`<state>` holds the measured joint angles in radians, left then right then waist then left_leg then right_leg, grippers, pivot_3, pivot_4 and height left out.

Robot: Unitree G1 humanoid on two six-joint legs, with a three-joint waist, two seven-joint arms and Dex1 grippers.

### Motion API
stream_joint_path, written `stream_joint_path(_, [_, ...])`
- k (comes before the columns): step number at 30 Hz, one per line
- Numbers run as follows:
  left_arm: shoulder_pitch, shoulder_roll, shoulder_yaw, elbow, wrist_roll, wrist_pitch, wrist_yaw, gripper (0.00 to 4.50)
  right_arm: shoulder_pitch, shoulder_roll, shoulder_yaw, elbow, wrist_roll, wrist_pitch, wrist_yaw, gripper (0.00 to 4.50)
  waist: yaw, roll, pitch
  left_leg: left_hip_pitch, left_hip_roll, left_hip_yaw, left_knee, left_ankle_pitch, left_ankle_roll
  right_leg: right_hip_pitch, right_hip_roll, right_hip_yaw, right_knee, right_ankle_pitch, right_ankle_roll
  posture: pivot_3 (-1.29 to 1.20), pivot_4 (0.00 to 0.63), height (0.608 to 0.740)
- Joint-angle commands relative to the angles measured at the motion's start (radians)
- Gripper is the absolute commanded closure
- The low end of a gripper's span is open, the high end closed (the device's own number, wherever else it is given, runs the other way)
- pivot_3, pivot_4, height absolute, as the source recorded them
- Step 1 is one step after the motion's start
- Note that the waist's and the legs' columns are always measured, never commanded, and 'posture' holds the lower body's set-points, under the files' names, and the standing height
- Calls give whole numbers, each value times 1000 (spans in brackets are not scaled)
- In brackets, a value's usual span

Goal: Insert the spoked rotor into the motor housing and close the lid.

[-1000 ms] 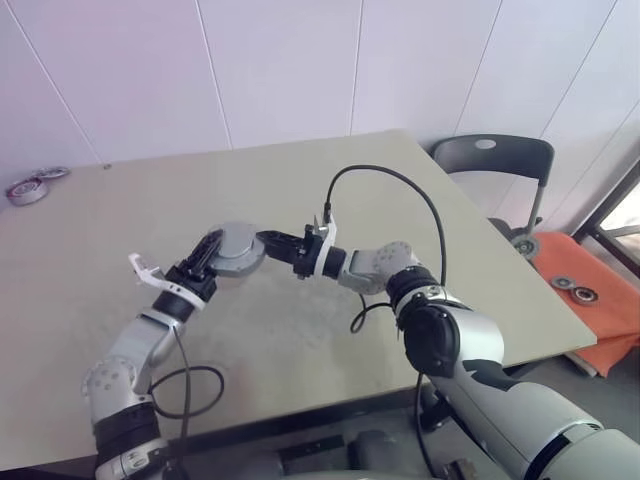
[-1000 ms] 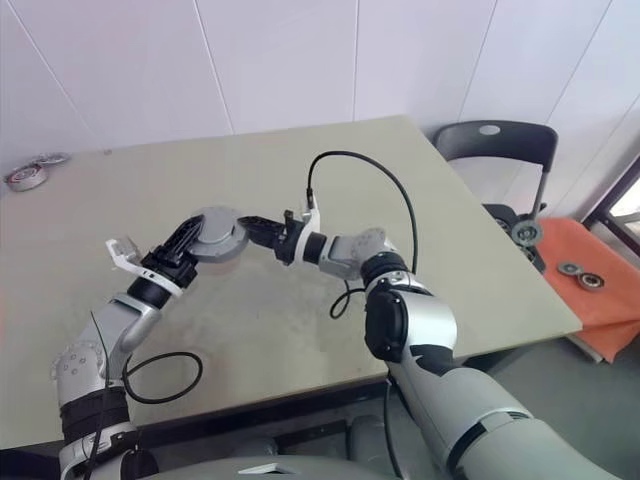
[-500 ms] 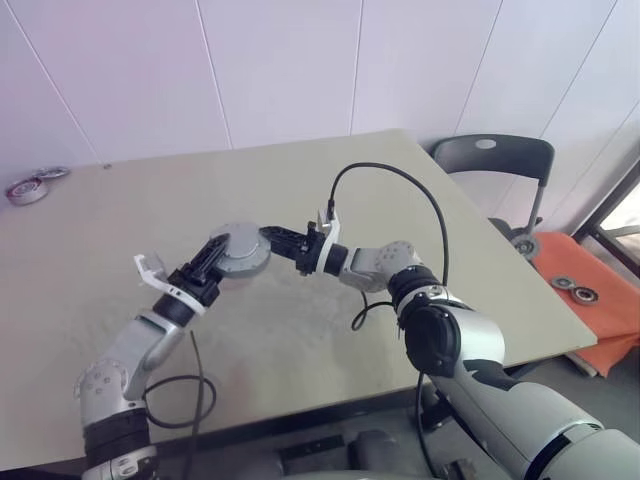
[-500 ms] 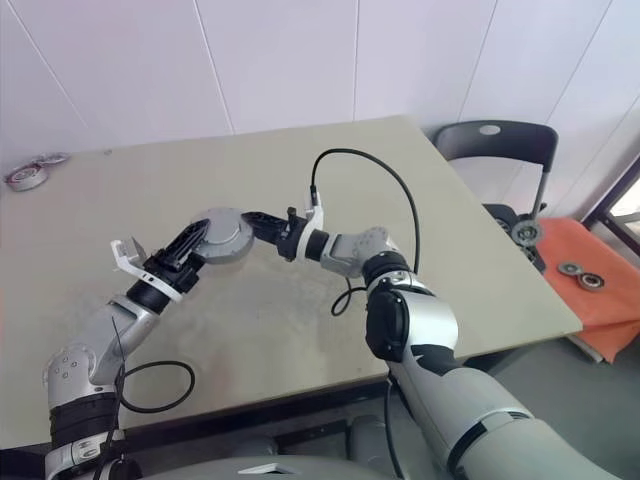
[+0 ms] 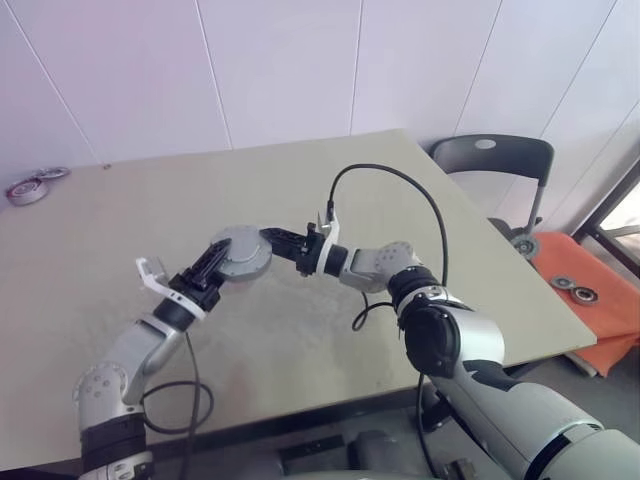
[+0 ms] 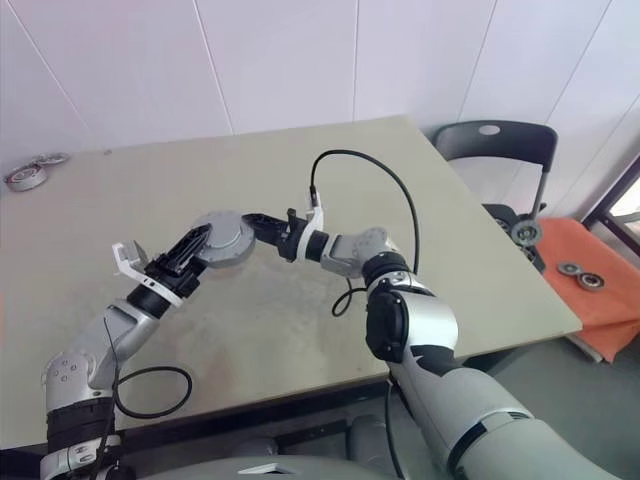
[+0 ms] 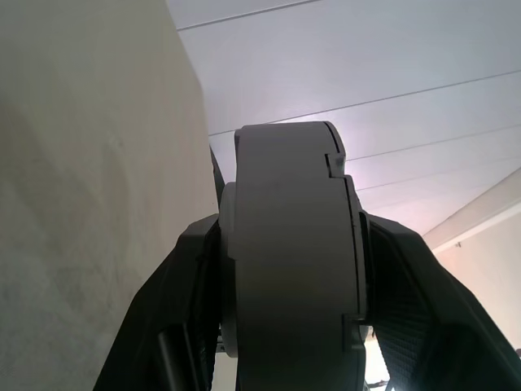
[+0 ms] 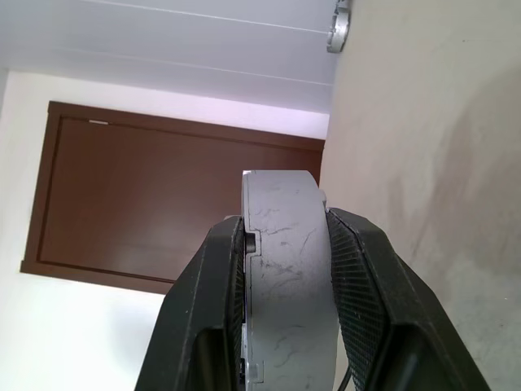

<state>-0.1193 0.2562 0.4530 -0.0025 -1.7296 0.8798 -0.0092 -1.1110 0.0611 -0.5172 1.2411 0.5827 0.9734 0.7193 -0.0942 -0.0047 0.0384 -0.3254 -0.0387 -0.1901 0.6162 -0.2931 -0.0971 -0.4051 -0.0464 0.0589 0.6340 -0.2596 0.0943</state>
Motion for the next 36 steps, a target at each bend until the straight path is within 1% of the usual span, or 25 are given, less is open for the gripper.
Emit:
stream_joint_path(1, [-39, 5, -72, -133, -37, 46, -66, 2340, -12, 28, 31, -12, -23, -40, -16, 3304, 0, 0, 0, 0, 0, 0, 0, 0, 0, 0, 0, 0, 0, 0, 0, 0, 0, 740])
stream_joint_path(11, [-51, 6, -79, -119, -23, 39, -74, 2340, -6, 35, 59, -21, -46, -122, -9, 3304, 0, 0, 0, 0, 0, 0, 0, 0, 0, 0, 0, 0, 0, 0, 0, 0, 0, 740])
stream_joint_path(12, [-52, 6, -78, -117, -21, 39, -77, 2340, -7, 35, 62, -23, -46, -121, -2, 2595, 0, 0, 0, 0, 0, 0, 0, 0, 0, 0, 0, 0, 0, 0, 0, 0, 0, 740])
stream_joint_path(15, [-50, 11, -78, -113, -18, 34, -85, 2340, -13, 33, 93, -27, -52, -55, 61, 1668, 4, 0, 0, -1, 0, 0, 0, 0, 0, 0, 0, 0, 0, 0, 0, 0, 0, 740])
stream_joint_path(19, [-50, 18, -71, -110, -13, 21, -102, 2340, -14, 31, 93, -21, -51, -33, 59, 1668, -4, 0, 0, 0, 0, 0, 0, 0, 0, 0, 0, 0, 0, 0, 0, 0, 0, 740])
stream_joint_path(26, [-46, 24, -51, -111, 2, -5, -120, 2340, -12, 27, 101, -26, -59, -33, 73, 1668, 0, 0, 0, 0, 0, 0, 0, 0, 0, 0, 0, 0, 0, 0, 0, 0, 0, 740])
stream_joint_path(30, [-43, 31, -30, -117, 12, -22, -128, 2340, -9, 23, 96, -20, -59, -39, 60, 1668, 0, 0, 0, 0, 0, 0, 0, 0, 0, 0, 0, 0, 0, 0, 0, 0, 0, 740])
stream_joint_path(36, [-13, 59, 26, -87, 64, -61, -154, 2340, -11, 15, 67, -14, -36, -45, 48, 1668, -3, 0, 0, 0, 0, 0, 0, 0, 0, 0, 0, 0, 0, 0, 0, 0, 0, 740])
